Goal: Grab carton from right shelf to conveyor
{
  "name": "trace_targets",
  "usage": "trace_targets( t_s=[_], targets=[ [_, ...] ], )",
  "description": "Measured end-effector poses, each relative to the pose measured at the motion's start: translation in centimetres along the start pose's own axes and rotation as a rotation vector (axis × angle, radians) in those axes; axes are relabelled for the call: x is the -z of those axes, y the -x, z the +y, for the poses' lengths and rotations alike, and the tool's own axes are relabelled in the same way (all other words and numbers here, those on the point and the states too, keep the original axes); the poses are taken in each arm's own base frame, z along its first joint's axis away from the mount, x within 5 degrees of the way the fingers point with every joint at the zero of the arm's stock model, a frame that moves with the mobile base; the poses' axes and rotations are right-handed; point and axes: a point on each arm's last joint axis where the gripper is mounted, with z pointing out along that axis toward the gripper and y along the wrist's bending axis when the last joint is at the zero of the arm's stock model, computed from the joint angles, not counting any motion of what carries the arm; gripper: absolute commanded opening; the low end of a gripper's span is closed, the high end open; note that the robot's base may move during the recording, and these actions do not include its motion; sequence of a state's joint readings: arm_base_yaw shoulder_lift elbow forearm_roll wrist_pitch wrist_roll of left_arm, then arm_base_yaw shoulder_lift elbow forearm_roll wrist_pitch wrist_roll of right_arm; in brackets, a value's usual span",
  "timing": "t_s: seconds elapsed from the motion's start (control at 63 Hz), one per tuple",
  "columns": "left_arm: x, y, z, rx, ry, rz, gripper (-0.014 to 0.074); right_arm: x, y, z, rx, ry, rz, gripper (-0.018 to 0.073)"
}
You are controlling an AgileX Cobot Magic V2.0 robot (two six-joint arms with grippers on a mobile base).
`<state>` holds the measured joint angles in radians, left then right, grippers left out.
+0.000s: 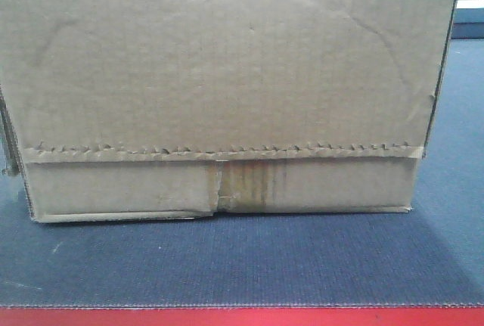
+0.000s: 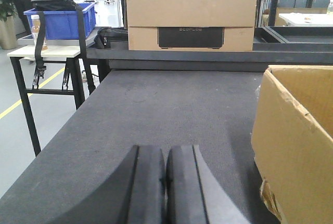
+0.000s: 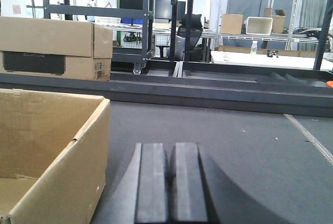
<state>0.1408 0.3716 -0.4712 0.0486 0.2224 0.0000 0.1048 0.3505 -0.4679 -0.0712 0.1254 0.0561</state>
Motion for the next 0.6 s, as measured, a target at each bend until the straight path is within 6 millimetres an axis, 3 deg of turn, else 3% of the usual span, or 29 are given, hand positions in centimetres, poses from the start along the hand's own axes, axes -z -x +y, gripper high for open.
trace_targets(
  t_s=[0.095, 0.238, 0.445, 0.604],
  targets=[
    [0.7, -0.7, -0.1, 0.000, 0.000, -0.068, 0.0015, 0.0, 0.0, 0.0, 0.000, 0.000, 0.000, -0.0069],
    [1.8, -3.4, -0.3, 0.015, -0.012, -0.179, 0.0015, 0.0, 0.0, 0.0, 0.000, 0.000, 0.000, -0.0069],
    [2.2, -10.3, -0.6, 0.039, -0.019, -0.126, 0.0015, 0.0, 0.0, 0.0, 0.002, 0.000, 0.000, -0.0069],
    [2.3, -12.1, -0.8, 0.040, -0.037, -0.046, 0.0015, 0.0, 0.1, 0.0, 0.002, 0.000, -0.008, -0.0069]
  ],
)
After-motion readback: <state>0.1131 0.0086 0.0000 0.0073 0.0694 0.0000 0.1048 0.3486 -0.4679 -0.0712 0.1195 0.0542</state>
